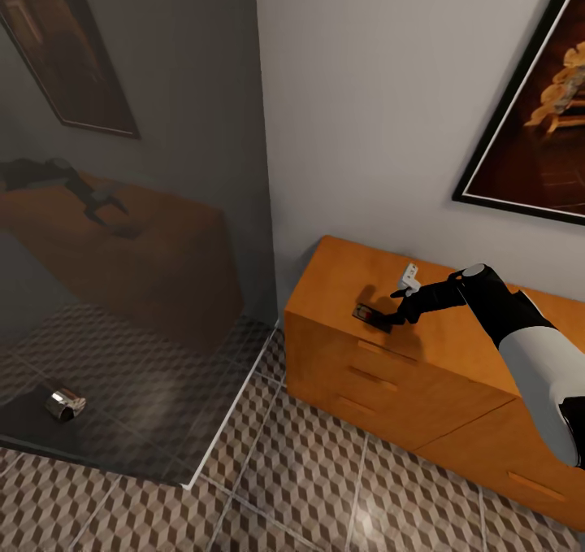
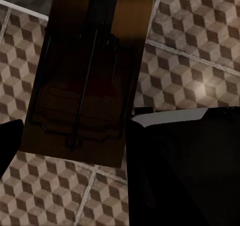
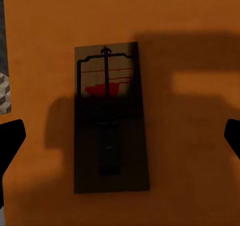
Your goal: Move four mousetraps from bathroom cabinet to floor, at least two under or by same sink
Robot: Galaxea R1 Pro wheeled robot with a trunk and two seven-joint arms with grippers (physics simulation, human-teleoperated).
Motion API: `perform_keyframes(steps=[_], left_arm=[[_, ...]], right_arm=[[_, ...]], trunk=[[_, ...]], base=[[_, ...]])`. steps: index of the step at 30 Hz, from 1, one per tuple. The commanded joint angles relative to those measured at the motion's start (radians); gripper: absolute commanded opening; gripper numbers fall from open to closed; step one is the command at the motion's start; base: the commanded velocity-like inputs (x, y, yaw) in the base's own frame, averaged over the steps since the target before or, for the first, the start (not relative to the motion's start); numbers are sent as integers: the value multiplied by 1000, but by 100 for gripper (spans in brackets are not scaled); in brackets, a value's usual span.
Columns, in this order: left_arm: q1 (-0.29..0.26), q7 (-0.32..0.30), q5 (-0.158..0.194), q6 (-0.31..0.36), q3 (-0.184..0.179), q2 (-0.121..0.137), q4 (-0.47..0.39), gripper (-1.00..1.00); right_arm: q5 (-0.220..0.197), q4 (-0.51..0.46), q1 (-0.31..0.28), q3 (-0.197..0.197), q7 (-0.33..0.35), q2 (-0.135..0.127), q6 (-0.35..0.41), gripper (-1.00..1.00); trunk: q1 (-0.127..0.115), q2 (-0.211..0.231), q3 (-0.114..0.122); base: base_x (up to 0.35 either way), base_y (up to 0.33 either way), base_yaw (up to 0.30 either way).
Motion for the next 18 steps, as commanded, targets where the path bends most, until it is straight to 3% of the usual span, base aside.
perform_keyframes(steps=[1,18], left_arm=[[-1,-2,7,-4,-7,-1,3,-100],[-1,-2,7,-4,-7,-1,2,-100]], right_arm=[[-1,-2,-1,3,3,-1,10,100],[-1,-2,-1,4,3,-1,10,100]], trunk=[[0,-2,-3],[0,-2,-22]], base=[[0,0,0],[0,0,0]])
